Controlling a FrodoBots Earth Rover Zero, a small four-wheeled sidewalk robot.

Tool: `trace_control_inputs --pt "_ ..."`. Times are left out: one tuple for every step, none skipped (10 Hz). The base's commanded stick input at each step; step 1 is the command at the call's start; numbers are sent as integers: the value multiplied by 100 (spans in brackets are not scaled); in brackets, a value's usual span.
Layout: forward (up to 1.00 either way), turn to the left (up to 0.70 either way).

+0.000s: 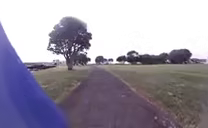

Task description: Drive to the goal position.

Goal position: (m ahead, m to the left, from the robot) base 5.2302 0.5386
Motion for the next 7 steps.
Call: trace_control_inputs --pt "70 0" --pt "70 0" --pt "70 0" --pt "70 0" --pt "70 0" --pt "70 0" --pt "70 0"
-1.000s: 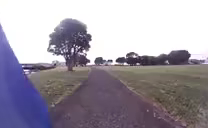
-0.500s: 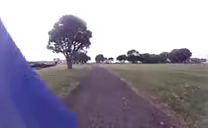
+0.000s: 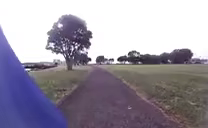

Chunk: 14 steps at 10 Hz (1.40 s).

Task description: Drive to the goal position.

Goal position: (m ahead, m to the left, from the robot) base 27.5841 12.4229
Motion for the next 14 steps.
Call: trace_control_inputs --pt "70 0" --pt "70 0" --pt "70 0" --pt "70 0" --pt "70 0" --pt "70 0" --pt "70 0" --pt "70 0" --pt "70 0" --pt "70 0" --pt "70 0" --pt "70 0" --pt "70 0" --pt "70 0"
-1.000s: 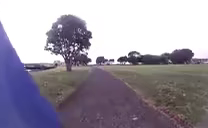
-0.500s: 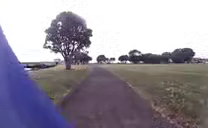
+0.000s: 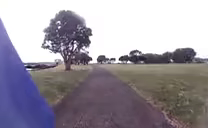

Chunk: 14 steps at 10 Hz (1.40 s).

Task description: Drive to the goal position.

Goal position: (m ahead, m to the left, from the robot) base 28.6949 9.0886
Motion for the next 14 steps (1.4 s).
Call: trace_control_inputs --pt "70 0" --pt "70 0" --pt "70 0" --pt "70 0" --pt "70 0" --pt "70 0" --pt "70 0" --pt "70 0" --pt "70 0" --pt "70 0" --pt "70 0" --pt "70 0" --pt "70 0" --pt "70 0"
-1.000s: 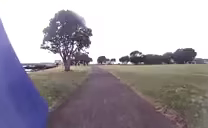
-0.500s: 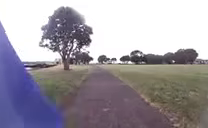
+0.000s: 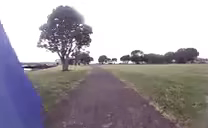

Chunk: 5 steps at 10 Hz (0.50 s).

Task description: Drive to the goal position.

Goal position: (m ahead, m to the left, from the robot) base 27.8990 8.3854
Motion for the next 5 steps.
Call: trace_control_inputs --pt "70 0" --pt "70 0" --pt "70 0" --pt "70 0" --pt "70 0"
